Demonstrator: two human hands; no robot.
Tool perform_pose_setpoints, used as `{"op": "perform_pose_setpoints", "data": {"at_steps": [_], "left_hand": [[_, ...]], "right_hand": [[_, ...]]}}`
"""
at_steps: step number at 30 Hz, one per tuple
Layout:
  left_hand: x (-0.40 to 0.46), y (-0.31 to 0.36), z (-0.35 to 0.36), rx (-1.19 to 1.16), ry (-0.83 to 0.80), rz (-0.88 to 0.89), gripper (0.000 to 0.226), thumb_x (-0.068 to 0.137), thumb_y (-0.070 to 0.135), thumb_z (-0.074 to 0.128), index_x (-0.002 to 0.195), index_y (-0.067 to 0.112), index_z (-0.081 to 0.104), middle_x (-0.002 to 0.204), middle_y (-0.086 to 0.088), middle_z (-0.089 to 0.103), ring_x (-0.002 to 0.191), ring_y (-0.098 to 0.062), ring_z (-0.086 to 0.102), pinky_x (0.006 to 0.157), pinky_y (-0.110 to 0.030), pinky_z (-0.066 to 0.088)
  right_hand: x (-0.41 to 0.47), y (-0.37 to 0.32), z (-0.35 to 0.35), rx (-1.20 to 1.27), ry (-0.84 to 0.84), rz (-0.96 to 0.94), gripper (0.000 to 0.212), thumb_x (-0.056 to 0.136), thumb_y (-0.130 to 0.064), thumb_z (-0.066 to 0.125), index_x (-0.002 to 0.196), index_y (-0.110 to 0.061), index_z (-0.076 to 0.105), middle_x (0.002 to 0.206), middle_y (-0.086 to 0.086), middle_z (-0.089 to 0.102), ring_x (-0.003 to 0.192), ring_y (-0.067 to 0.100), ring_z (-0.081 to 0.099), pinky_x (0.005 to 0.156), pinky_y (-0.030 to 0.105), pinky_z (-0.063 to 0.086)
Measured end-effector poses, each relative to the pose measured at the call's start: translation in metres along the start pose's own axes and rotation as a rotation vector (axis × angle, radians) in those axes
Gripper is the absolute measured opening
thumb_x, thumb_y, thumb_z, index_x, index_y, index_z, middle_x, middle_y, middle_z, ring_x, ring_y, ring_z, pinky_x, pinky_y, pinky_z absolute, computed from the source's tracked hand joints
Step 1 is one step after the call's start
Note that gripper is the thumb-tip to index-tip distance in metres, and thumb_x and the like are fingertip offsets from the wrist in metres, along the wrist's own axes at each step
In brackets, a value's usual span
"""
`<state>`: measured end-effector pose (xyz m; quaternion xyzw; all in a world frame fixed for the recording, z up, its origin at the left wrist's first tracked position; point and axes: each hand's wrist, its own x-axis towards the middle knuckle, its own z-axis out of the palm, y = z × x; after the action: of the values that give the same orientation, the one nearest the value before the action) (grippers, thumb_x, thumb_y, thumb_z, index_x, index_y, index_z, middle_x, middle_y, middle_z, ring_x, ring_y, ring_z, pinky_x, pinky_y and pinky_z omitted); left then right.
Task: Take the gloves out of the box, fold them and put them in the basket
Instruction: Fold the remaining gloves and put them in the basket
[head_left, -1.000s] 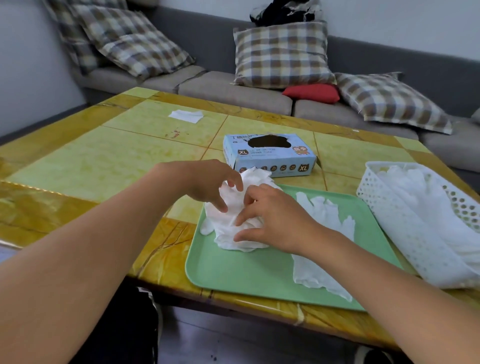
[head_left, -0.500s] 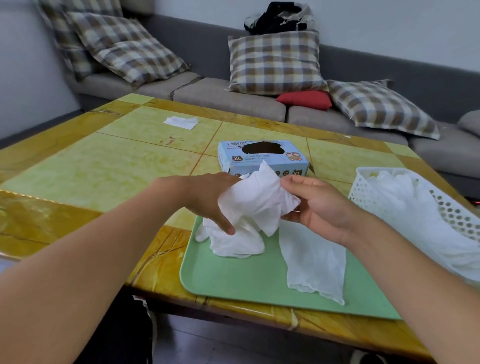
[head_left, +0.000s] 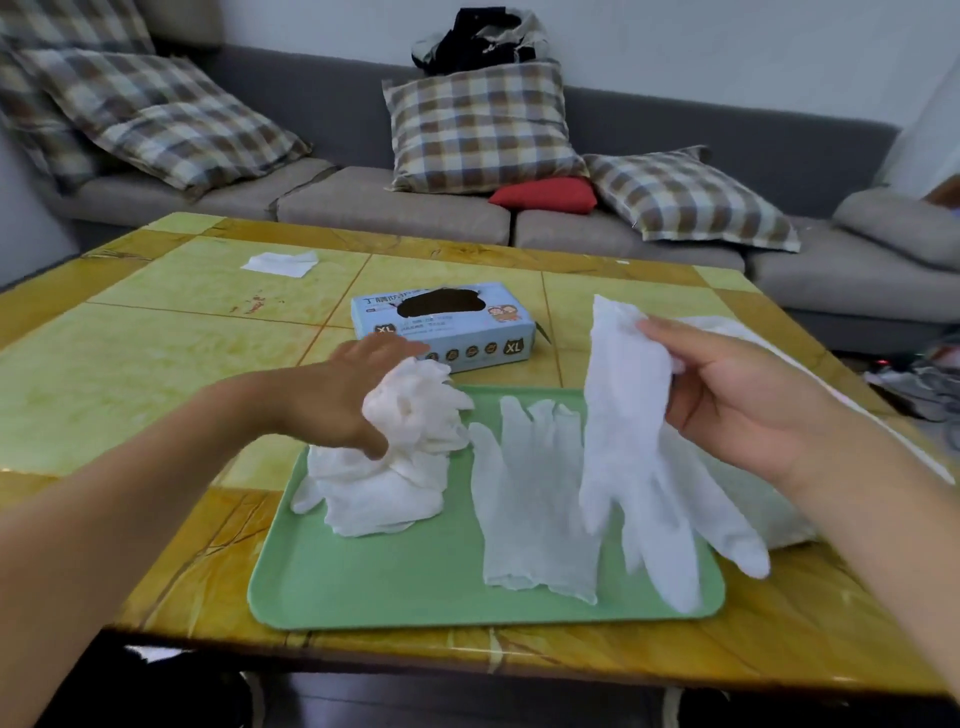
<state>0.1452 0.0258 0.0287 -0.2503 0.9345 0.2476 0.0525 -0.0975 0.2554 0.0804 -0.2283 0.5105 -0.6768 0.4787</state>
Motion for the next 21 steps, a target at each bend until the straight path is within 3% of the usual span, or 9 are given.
{"op": "perform_pose_setpoints", "data": {"at_steps": [2,4,7,9,11,14,16,18,21], "left_hand": [[-0.011,0.041,0.001,-0.456,0.070,0.182,0.092,0.063,0.051,0.075,0.145,0.052,0.033,0.158,0.020,0.031,0.146,-0.009,0.029,0.119,-0.050,0.030],[-0.012,0.088,0.014,-0.737,0.078,0.324,0.084,0.069,0.045,0.080,0.145,0.041,0.043,0.148,0.018,0.048,0.137,-0.008,0.046,0.112,-0.046,0.041],[0.008,0.138,0.041,-0.852,0.181,0.342,0.089,0.075,0.022,0.087,0.149,0.034,0.039,0.137,0.008,0.061,0.125,-0.013,0.061,0.103,-0.039,0.052],[0.022,0.144,0.048,-0.954,0.370,0.277,0.070,0.084,0.004,0.078,0.142,0.029,0.049,0.124,-0.003,0.069,0.110,-0.018,0.069,0.094,-0.036,0.057],[0.027,0.139,0.046,-1.029,0.451,0.215,0.044,0.093,-0.003,0.064,0.131,0.020,0.063,0.116,-0.009,0.073,0.101,-0.022,0.070,0.086,-0.034,0.058],[0.025,0.132,0.046,-1.243,0.348,0.120,0.028,0.100,0.004,0.055,0.109,0.018,0.076,0.104,-0.009,0.076,0.088,-0.022,0.071,0.083,-0.037,0.056],[0.023,0.129,0.046,-1.377,0.268,0.081,0.026,0.102,0.015,0.053,0.104,0.020,0.078,0.106,-0.008,0.076,0.093,-0.024,0.072,0.091,-0.041,0.055],[0.020,0.124,0.047,-1.455,0.122,0.083,0.034,0.106,0.024,0.043,0.122,0.016,0.071,0.124,-0.011,0.071,0.113,-0.030,0.068,0.102,-0.049,0.051],[0.017,0.124,0.048,-1.395,0.017,0.094,0.042,0.106,0.034,0.037,0.131,0.015,0.064,0.128,-0.010,0.069,0.117,-0.030,0.066,0.101,-0.051,0.049]], "right_hand": [[0.001,0.003,0.000,0.032,-0.009,0.010,0.018,0.100,-0.007,0.054,0.113,-0.001,0.064,0.083,0.003,0.073,0.071,0.009,0.070,0.061,0.021,0.059],[0.004,0.009,0.005,0.082,-0.013,-0.005,0.037,0.096,0.000,0.056,0.133,0.007,0.054,0.108,0.015,0.073,0.092,0.021,0.072,0.070,0.029,0.062],[0.001,0.018,0.014,0.152,-0.082,-0.022,0.047,0.097,0.005,0.052,0.143,0.007,0.044,0.128,0.029,0.064,0.108,0.032,0.070,0.077,0.033,0.063],[-0.005,0.017,0.017,0.105,-0.191,-0.024,0.046,0.098,-0.002,0.051,0.142,0.009,0.045,0.130,0.030,0.063,0.110,0.035,0.068,0.088,0.036,0.061],[-0.013,0.010,0.013,-0.045,-0.272,-0.047,0.048,0.095,-0.008,0.053,0.141,0.005,0.048,0.126,0.026,0.067,0.115,0.036,0.067,0.097,0.042,0.057],[-0.009,-0.001,-0.005,-0.418,-0.038,-0.241,0.044,0.093,-0.007,0.065,0.135,-0.014,0.056,0.111,0.013,0.075,0.103,0.027,0.073,0.085,0.039,0.059],[-0.002,-0.001,-0.020,-0.582,0.071,-0.259,0.063,0.077,-0.022,0.085,0.134,-0.024,0.058,0.116,0.003,0.073,0.107,0.018,0.070,0.093,0.036,0.055],[0.000,0.009,-0.024,-0.583,-0.106,-0.063,0.086,0.064,-0.035,0.095,0.140,-0.026,0.055,0.129,-0.001,0.068,0.119,0.017,0.065,0.106,0.040,0.049],[-0.001,0.025,-0.016,-0.421,-0.319,0.047,0.058,0.073,-0.026,0.086,0.127,-0.018,0.067,0.124,0.004,0.072,0.112,0.021,0.069,0.096,0.036,0.055]]}}
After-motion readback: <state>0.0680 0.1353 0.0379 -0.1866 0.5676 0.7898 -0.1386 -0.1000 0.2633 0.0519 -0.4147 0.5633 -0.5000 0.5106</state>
